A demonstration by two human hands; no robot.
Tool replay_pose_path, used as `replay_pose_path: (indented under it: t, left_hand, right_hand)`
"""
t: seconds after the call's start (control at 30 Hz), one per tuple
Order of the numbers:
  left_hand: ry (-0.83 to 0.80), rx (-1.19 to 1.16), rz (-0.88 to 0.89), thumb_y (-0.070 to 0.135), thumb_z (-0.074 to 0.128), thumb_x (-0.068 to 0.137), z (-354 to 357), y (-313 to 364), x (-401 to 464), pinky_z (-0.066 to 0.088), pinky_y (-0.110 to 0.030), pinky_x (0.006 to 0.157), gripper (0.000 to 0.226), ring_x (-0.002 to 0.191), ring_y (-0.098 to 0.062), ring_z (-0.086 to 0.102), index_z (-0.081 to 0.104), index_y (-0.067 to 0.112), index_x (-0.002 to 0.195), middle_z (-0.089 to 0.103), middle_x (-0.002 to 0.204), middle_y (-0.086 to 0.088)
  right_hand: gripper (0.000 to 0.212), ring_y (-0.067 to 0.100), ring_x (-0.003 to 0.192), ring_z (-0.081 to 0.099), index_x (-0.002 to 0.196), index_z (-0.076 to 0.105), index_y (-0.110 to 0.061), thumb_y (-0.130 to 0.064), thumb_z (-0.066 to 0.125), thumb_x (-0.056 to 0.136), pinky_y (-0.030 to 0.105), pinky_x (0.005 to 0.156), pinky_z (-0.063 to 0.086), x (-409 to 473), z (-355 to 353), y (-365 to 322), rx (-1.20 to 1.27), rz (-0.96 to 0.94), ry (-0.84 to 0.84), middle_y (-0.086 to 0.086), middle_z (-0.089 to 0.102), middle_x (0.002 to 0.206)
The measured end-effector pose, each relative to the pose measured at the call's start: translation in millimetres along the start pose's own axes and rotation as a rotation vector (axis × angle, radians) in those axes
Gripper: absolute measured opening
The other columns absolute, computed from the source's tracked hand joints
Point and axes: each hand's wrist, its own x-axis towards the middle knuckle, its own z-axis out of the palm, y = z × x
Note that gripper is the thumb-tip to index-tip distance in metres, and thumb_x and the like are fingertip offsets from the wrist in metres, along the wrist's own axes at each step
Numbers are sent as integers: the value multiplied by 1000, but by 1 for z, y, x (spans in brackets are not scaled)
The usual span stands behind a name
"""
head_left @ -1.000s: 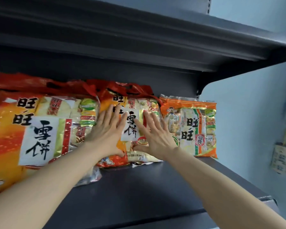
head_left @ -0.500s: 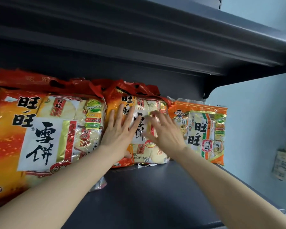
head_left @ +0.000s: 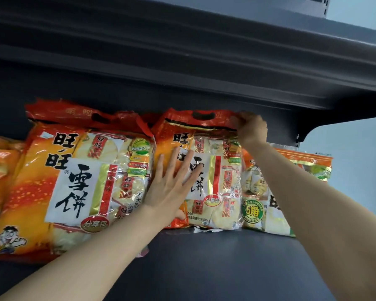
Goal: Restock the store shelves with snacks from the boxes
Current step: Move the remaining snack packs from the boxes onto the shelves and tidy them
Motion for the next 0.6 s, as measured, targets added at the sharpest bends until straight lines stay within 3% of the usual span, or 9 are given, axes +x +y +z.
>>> replay_pose_path:
  t: [0.1, 0.17, 0.23, 0.33, 0.47, 0.53, 0.6]
  left_hand:
    - [-36, 42, 41, 82, 58, 67, -9, 0, 4, 5, -67, 116, 134, 144, -49, -21, -24, 20, 153, -31, 157, -20]
    - [28, -64, 21, 76, 56, 75, -28, -5, 14, 22, -57, 116, 110, 148, -41, 8, 6, 23, 157, 2, 163, -15]
    - [169, -162, -55, 57, 54, 91, -48, -16, 31, 31, -46, 113, 79, 144, -32, 24, 25, 20, 154, 24, 159, -11]
    - [294, -152, -170, 30, 50, 101, -63, -40, 64, 29, -46, 116, 60, 146, -34, 24, 27, 15, 154, 27, 158, -14]
    - [182, -119, -232, 10, 51, 100, -61, -69, 97, 23, -45, 119, 56, 143, -33, 31, 30, 14, 152, 35, 154, -13]
    - [163, -134, -226, 9, 50, 100, -63, -76, 102, 35, -42, 108, 42, 129, -32, 44, 45, 16, 141, 48, 141, -10]
    - [197, -171, -251, 10, 53, 99, -68, -80, 104, 47, -41, 87, 28, 112, -33, 53, 52, 16, 126, 53, 125, -10]
  right_hand:
    - [24, 33, 104, 66, 114, 71, -20, -35, 61, 98, 38, 84, 52, -8, 4, 15, 15, 75, -11, 8, 73, 109]
    - [27, 29, 104, 66, 112, 70, -18, -38, 65, 95, 29, 79, 46, -17, 3, 25, 60, 111, 14, 5, 73, 110]
    - [26, 27, 103, 66, 111, 69, -16, -36, 69, 93, 26, 77, 43, -23, 0, 31, 107, 110, 39, 4, 74, 109]
    - [20, 28, 94, 67, 108, 72, -14, -28, 67, 94, 27, 72, 43, -27, -4, 36, 125, 103, 34, 7, 74, 103]
    - [20, 18, 85, 61, 108, 70, -16, -32, 65, 96, 27, 73, 43, -25, -10, 37, 209, 92, 37, 2, 71, 100]
    - [20, 20, 90, 65, 107, 69, -19, -35, 65, 96, 31, 79, 50, -21, -11, 38, 288, 103, 43, 1, 71, 104]
    - [18, 22, 92, 68, 105, 69, -20, -35, 67, 95, 37, 84, 56, -16, -11, 40, 315, 103, 47, 2, 72, 104]
